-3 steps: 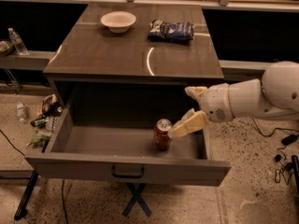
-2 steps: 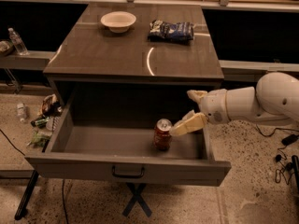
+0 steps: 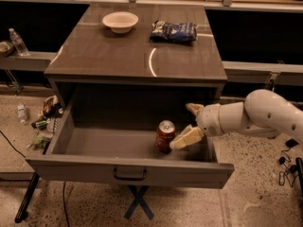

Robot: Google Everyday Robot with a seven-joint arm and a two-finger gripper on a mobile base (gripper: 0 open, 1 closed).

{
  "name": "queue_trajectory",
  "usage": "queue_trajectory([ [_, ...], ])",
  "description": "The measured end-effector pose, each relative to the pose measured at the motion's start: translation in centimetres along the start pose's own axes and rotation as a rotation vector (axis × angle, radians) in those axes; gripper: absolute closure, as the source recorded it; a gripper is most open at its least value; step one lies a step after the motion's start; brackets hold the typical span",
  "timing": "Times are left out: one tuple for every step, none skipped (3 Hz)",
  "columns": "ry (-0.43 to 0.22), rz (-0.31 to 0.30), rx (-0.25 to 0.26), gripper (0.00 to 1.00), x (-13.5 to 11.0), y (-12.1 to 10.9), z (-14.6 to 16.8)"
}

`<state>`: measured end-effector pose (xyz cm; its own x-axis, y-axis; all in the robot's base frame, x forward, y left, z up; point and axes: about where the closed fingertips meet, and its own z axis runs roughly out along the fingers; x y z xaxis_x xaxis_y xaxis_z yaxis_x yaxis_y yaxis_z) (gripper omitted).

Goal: Pick coke can from top drawer and place on counter

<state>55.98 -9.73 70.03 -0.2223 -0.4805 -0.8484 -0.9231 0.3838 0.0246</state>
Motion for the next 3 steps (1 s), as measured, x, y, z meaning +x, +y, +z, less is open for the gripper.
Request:
queue_trajectory([
  [0.009,-0.003,-0.001,0.0,1.7,-0.4,2.2],
  [0.007,0.001,-0.011,0.0,2.0,-0.6,4.1],
  [0.005,0.007,-0.053,0.18,2.1,-0.3,5.9],
])
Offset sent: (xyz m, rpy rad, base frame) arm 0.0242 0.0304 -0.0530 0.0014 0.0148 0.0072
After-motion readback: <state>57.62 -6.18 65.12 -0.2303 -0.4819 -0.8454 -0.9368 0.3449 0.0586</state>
